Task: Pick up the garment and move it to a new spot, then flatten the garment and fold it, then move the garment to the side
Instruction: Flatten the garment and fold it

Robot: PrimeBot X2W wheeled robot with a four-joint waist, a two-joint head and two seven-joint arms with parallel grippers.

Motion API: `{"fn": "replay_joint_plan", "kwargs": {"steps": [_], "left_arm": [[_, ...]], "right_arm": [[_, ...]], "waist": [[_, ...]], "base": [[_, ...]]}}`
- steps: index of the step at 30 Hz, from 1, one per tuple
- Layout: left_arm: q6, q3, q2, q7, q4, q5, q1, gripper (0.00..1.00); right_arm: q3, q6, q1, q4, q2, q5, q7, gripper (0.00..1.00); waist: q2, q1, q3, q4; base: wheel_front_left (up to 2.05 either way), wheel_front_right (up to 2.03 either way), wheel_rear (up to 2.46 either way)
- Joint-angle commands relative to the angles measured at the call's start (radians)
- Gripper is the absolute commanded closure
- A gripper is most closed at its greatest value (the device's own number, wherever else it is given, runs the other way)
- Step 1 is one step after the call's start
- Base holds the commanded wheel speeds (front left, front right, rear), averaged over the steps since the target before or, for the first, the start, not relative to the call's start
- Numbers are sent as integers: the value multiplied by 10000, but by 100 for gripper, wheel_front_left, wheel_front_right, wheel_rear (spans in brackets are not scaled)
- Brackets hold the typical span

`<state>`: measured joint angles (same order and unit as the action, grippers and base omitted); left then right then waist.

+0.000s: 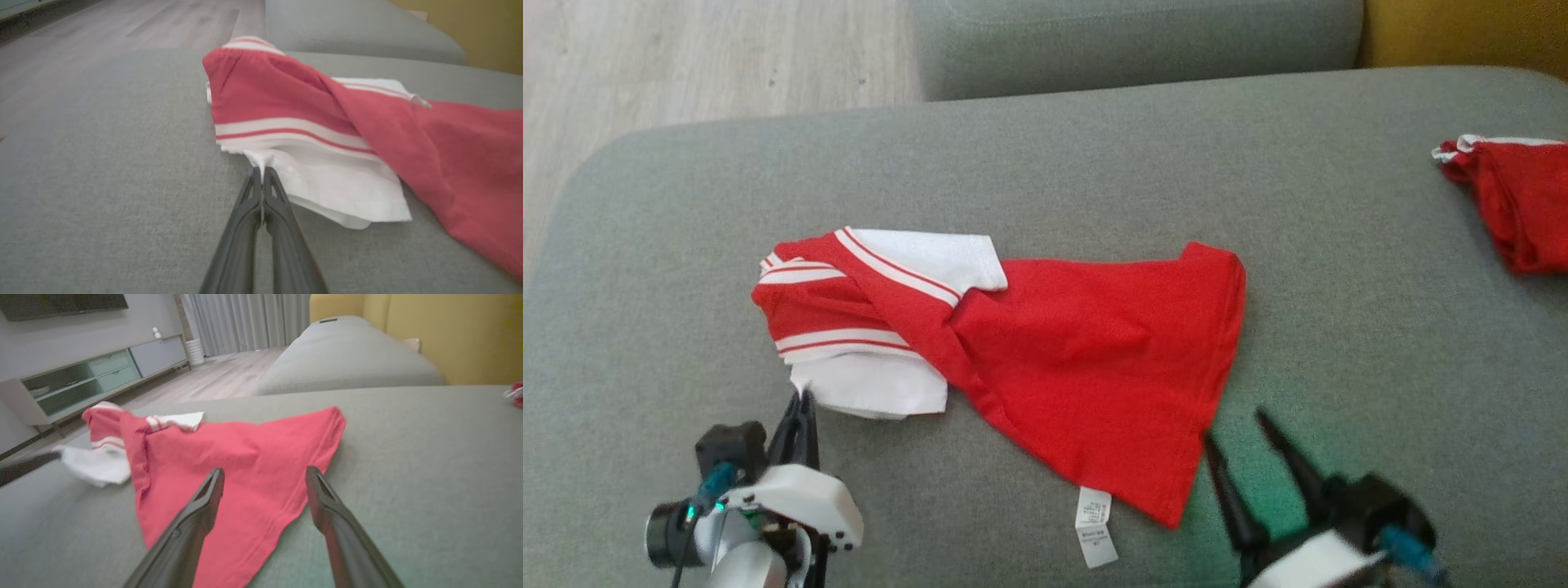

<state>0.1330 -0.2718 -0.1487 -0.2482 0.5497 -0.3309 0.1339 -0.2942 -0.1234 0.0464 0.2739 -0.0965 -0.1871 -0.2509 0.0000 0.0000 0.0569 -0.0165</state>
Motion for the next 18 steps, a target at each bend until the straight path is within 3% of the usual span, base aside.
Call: {"fn": "replay_joint_plan", "kwargs": {"steps": [1,8,18], "left_arm": [[60,435,-210,-123,-379,24,107,100],[172,767,-342,-132,-2212,311,-420,100],[113,706,-327,-134,-3037,556,-356,100]], "right_arm": [[-324,-73,-18,-213,-169,-99,-109,0],[-2239,-73,317,1354,-901,-1623,291,0],[-4232,-73,-1121,2517,-1375,-3733,303,0]], "waist": [[0,0,-82,34],[0,0,-364,94],[0,0,1,262]], "base": [[0,0,0],[0,0,0],[0,0,0]]}}
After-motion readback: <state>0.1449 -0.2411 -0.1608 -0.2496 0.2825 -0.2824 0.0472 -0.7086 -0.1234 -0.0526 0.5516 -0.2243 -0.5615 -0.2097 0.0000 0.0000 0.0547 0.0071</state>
